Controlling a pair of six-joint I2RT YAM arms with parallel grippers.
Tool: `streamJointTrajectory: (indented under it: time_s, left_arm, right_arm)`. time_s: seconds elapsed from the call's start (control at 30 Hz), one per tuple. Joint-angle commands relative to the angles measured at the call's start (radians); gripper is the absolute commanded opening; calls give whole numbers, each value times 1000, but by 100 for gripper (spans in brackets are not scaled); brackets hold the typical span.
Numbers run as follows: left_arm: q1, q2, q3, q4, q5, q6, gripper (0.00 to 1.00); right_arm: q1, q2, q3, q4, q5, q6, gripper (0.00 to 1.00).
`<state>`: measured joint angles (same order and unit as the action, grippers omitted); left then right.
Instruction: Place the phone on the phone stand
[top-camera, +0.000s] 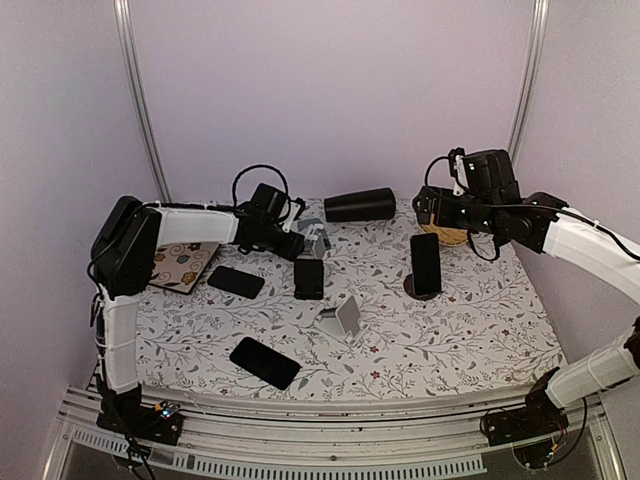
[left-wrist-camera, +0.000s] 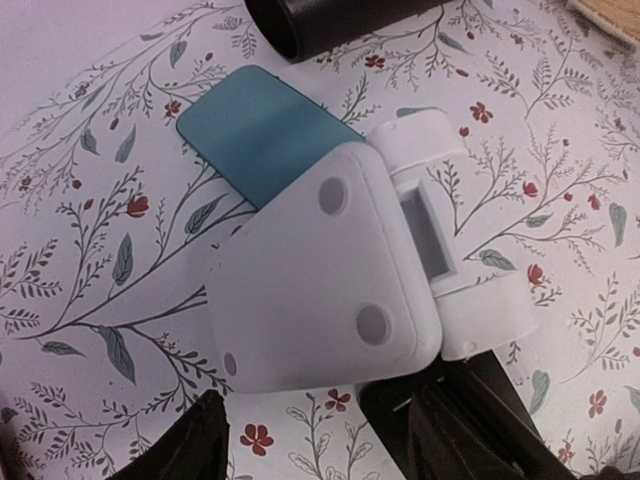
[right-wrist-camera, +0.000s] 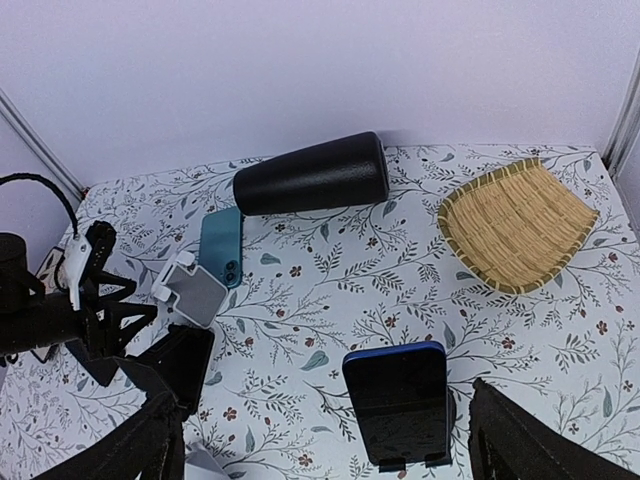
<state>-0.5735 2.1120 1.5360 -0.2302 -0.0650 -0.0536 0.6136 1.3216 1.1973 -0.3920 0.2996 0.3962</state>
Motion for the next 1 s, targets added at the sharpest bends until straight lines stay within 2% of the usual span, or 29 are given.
streamJointTrajectory:
  time_s: [0.0, 0.13, 0.23, 0.3, 0.37, 0.47, 0.67, 0.97]
  left_arm:
    - [9, 61, 25, 94, -14, 42, 61]
    - [9, 109, 75, 114, -54, 50, 60]
    - [9, 129, 97, 149, -88, 50, 54]
    - [9, 138, 107, 171, -105, 53, 47]
    - [9, 148, 119, 189, -123, 58, 33]
    - [9, 159, 145, 200, -132, 64, 19]
    - [10, 153, 206, 180, -117, 56, 0]
    - [32, 75, 277, 103, 7, -34, 0]
  right_arm:
    - [-6, -18, -8, 50, -11, -40, 99]
    - [-6, -1, -1, 82, -24, -70, 99]
    - [-6, 14, 4, 102, -34, -96, 99]
    - [-6, 23, 4, 114, -39, -109, 99]
    - [-5, 29, 4, 125, -48, -119, 99]
    - [-6, 33, 4, 137, -55, -134, 99]
    - [-6, 61, 49, 127, -67, -151, 99]
    - [-6, 116, 147, 80, -125, -75, 99]
